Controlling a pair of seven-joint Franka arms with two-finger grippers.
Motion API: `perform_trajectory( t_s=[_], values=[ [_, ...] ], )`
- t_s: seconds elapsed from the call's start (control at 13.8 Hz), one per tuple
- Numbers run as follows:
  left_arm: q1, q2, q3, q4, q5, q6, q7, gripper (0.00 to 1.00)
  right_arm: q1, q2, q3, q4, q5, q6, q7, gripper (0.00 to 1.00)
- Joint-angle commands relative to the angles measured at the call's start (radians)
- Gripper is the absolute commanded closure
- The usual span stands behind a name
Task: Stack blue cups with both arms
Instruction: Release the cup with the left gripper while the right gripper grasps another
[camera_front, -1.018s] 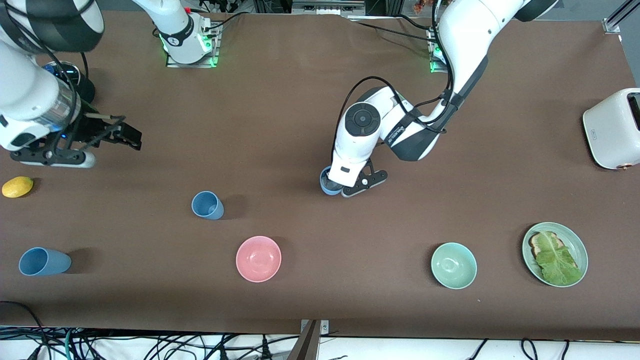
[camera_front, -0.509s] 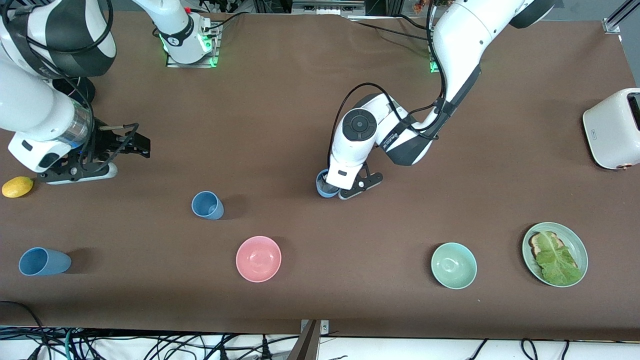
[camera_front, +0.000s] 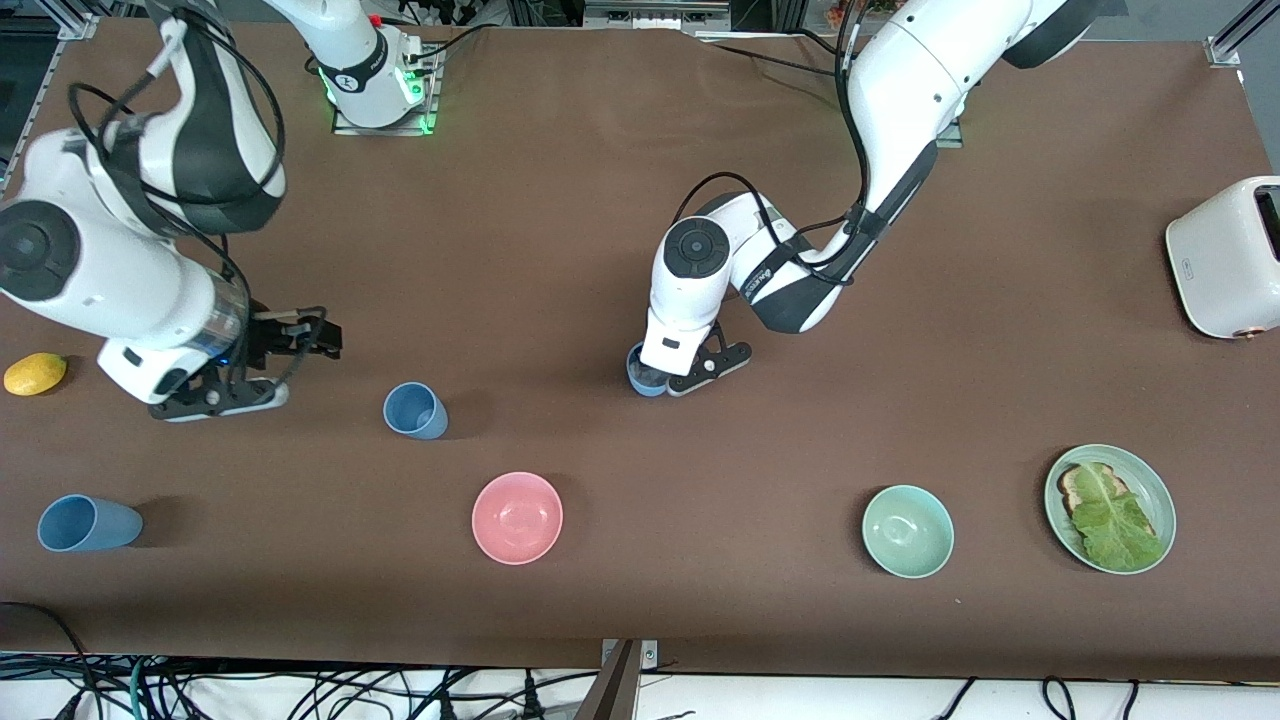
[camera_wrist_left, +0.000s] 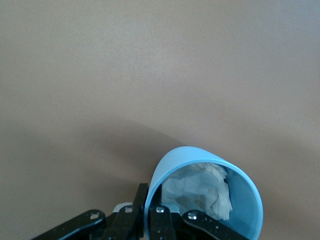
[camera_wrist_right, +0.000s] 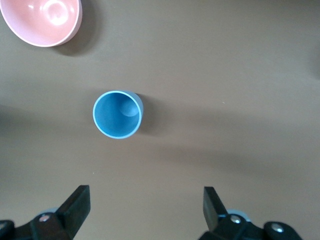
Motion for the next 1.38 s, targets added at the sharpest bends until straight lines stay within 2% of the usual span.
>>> perform_trajectory(
  t_s=[0.0, 0.15, 0.22, 0.29, 0.44, 0.73, 1.02, 1.24, 1.31],
  values=[
    [-0.001, 0.01, 0.008, 0.026, 0.035, 0.007, -0.003, 0.74, 0.042, 0.03, -0.003, -0.005, 0.004, 0.058, 0.0, 0.01],
    [0.002, 0.007, 0.008, 0.026, 0.035, 0.007, 0.021, 0.47, 0.041, 0.028, -0.005, -0.048, 0.004, 0.093, 0.005, 0.01],
    [0.002, 0.007, 0.01, 0.026, 0.035, 0.007, 0.021, 0.38, 0.038, 0.028, -0.005, -0.065, 0.004, 0.11, 0.005, 0.03],
    [0.0, 0.007, 0.01, 0.028, 0.035, 0.006, 0.021, 0.34, 0.035, 0.03, -0.006, -0.085, 0.004, 0.138, 0.005, 0.06],
    [0.002, 0.002, 0.008, 0.028, 0.035, 0.006, 0.023, 0.3, 0.033, 0.042, -0.006, -0.116, 0.005, 0.188, 0.005, 0.16],
    [0.008, -0.027, 0.007, 0.029, 0.035, -0.005, 0.058, 0.27, 0.03, 0.082, -0.008, -0.119, 0.008, 0.227, 0.005, 0.42],
    [0.008, -0.076, -0.001, 0.029, 0.021, -0.061, 0.069, 0.2, 0.029, 0.118, -0.017, -0.127, 0.011, 0.27, 0.007, 0.47],
    [0.012, -0.133, -0.013, 0.053, -0.003, -0.187, 0.132, 0.18, 0.029, 0.131, -0.017, -0.148, 0.013, 0.319, 0.007, 0.47],
    [0.012, -0.148, -0.012, 0.089, -0.038, -0.241, 0.155, 0.12, 0.029, 0.143, -0.017, -0.148, 0.013, 0.334, 0.007, 0.47]
  ],
)
